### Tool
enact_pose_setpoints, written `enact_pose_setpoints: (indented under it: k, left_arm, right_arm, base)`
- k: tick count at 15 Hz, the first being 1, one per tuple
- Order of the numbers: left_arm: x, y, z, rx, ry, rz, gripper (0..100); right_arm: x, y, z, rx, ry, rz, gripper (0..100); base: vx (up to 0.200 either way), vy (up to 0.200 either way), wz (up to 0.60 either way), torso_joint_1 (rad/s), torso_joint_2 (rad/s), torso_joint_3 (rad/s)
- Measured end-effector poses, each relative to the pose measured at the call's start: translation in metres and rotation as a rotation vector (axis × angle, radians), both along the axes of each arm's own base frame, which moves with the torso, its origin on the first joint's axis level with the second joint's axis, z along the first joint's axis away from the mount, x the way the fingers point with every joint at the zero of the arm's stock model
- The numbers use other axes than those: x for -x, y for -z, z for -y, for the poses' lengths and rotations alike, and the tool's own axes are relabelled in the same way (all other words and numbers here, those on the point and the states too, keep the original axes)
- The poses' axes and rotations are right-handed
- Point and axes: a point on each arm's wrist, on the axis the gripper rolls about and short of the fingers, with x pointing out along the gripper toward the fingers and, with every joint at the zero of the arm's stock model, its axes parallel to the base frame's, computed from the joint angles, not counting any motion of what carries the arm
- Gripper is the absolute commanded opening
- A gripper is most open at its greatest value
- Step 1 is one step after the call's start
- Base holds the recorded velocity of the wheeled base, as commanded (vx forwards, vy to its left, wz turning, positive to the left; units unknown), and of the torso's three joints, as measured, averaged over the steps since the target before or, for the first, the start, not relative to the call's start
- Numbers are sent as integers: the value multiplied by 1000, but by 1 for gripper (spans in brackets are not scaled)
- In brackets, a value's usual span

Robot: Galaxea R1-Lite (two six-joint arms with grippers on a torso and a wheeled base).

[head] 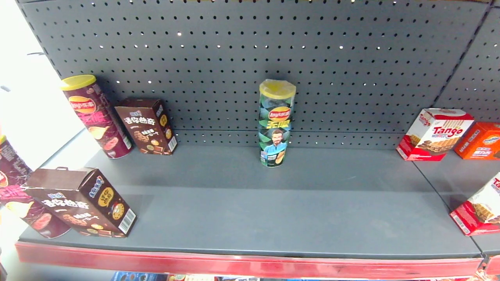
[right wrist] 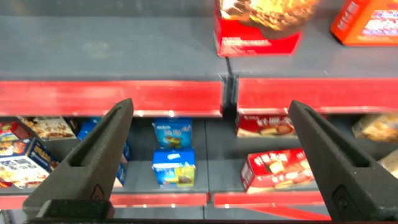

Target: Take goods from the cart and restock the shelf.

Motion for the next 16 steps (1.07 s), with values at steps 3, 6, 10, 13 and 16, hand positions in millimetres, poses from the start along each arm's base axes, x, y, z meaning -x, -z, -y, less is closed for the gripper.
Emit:
enact_pose_setpoints:
  k: [3,6,10,13,16]
  left_arm:
    - [0,0,0,0,0,-1,100]
    - [0,0,0,0,0,-1,100]
    - [0,0,0,0,0,-1,100]
    - [0,0,0,-1,4,0,100]
    - [0,0,0,-1,9,-1,100]
  right_arm:
    - [0,0,0,-2,0,0,100]
    - [0,0,0,-4,0,0,100]
    - [0,0,0,-4,1,0,100]
    - [0,0,0,-4,0,-1,100]
    - [0,0,0,-4,1,0,100]
  base:
    - [0,0,600,10,6,2]
    - [0,0,600,2,1,1]
    - [0,0,300,0,0,1]
    - [0,0,0,0,0,0]
    - [0,0,0,0,0,0]
